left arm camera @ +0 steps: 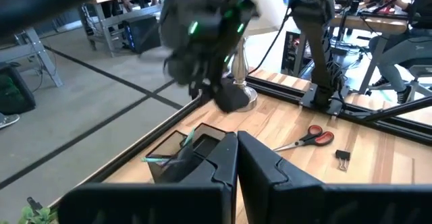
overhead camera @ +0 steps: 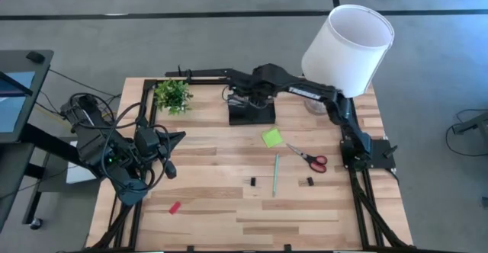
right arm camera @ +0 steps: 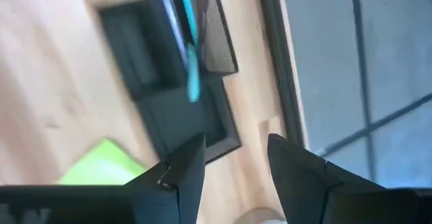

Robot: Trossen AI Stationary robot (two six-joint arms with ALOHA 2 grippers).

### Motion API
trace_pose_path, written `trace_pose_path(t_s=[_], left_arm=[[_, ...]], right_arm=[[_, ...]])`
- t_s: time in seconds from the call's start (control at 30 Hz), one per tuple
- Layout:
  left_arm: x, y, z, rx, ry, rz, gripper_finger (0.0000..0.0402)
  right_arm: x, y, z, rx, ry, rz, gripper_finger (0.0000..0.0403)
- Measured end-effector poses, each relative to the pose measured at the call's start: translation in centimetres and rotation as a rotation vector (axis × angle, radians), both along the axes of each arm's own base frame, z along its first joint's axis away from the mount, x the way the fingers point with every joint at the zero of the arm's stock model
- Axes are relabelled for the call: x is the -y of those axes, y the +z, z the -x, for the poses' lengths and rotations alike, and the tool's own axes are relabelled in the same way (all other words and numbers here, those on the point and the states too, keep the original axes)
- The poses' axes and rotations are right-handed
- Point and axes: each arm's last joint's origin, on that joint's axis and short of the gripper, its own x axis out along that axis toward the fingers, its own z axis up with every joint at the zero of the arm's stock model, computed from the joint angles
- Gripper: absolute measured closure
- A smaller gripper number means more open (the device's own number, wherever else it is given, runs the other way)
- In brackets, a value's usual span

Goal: Pick and place office supplies into organizer
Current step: Put the blue pencil into the black desk organizer

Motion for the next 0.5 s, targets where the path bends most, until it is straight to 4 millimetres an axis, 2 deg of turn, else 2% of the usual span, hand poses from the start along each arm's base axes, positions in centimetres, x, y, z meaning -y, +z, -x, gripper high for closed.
trace_pose_path(t_s=[0.2,0.33,0.43,0.5], left_arm=[[0.0,0.0,0.0,0.000,0.000,0.000,0.0401],[0.0,0.0,0.0,-0.002,-0.001,0.003,0.0401],[0.0,0.0,0.0,-0.006,-0.005,0.016,0.0401],[0.0,-0.1,0.0,-0.002,-0.003,0.026,0.0401]], right_arm=[[-4.0,6.1,3.6,0.199,-0.041,-0.073,0.0267],[-7.9,9.7,6.7,0.340,-0.075,-0.195,0.0280],[-11.5,11.6,8.6,0.418,-0.030,-0.347,0.0286],[-14.0,11.9,9.4,0.415,0.021,-0.374,0.0286]])
